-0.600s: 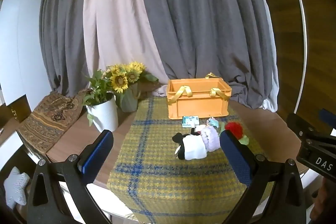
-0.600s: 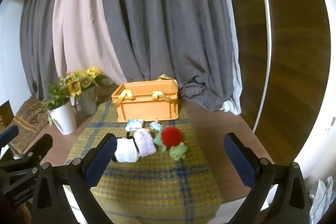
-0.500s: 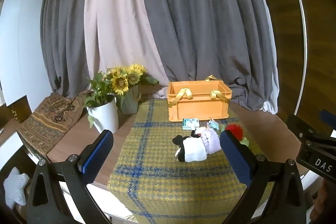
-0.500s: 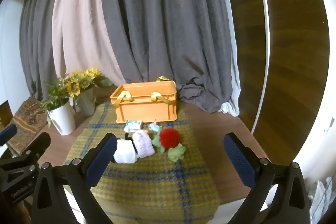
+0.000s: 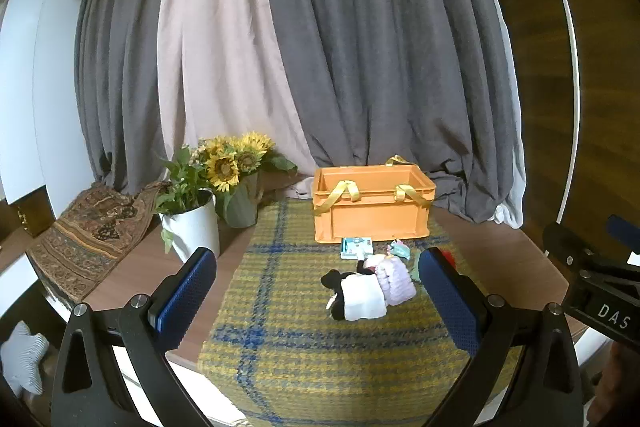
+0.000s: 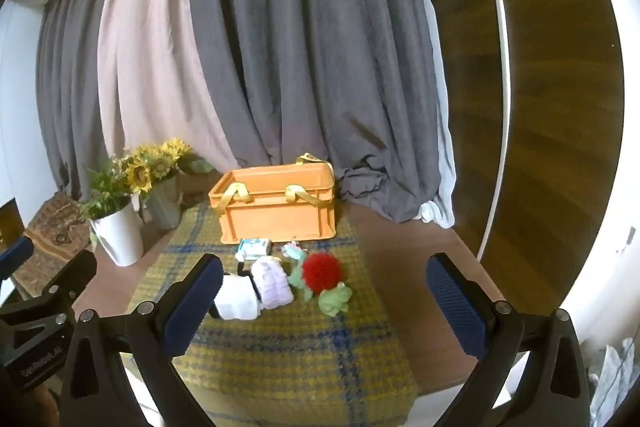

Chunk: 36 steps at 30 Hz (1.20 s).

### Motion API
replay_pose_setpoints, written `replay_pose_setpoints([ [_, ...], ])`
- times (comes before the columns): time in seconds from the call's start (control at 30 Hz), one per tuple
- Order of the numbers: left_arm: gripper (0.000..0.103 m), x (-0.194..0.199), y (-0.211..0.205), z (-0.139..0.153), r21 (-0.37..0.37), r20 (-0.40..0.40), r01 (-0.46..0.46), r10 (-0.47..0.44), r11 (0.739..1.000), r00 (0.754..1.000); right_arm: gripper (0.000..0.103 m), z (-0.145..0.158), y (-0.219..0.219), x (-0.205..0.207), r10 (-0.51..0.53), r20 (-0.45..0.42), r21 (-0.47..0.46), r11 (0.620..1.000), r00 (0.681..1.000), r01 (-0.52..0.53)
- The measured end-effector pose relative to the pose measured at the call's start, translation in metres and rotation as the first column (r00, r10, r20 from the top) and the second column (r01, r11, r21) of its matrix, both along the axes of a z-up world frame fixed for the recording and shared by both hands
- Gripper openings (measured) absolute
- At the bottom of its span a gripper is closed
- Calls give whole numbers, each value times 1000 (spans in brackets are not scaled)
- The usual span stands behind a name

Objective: Organize soft objects

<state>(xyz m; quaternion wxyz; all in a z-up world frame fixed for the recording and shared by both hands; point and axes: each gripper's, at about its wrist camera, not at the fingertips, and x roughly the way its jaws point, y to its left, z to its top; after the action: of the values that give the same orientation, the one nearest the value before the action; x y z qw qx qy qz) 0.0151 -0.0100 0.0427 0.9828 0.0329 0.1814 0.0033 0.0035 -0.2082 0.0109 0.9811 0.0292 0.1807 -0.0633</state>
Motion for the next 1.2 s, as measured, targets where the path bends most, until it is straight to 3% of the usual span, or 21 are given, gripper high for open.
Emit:
replay_pose_setpoints([
  [1.2,103,-4,5,-22,-11,39,-2,2,1000,999,103,-3,7,-1,15,19,1,1000,1000,-15],
])
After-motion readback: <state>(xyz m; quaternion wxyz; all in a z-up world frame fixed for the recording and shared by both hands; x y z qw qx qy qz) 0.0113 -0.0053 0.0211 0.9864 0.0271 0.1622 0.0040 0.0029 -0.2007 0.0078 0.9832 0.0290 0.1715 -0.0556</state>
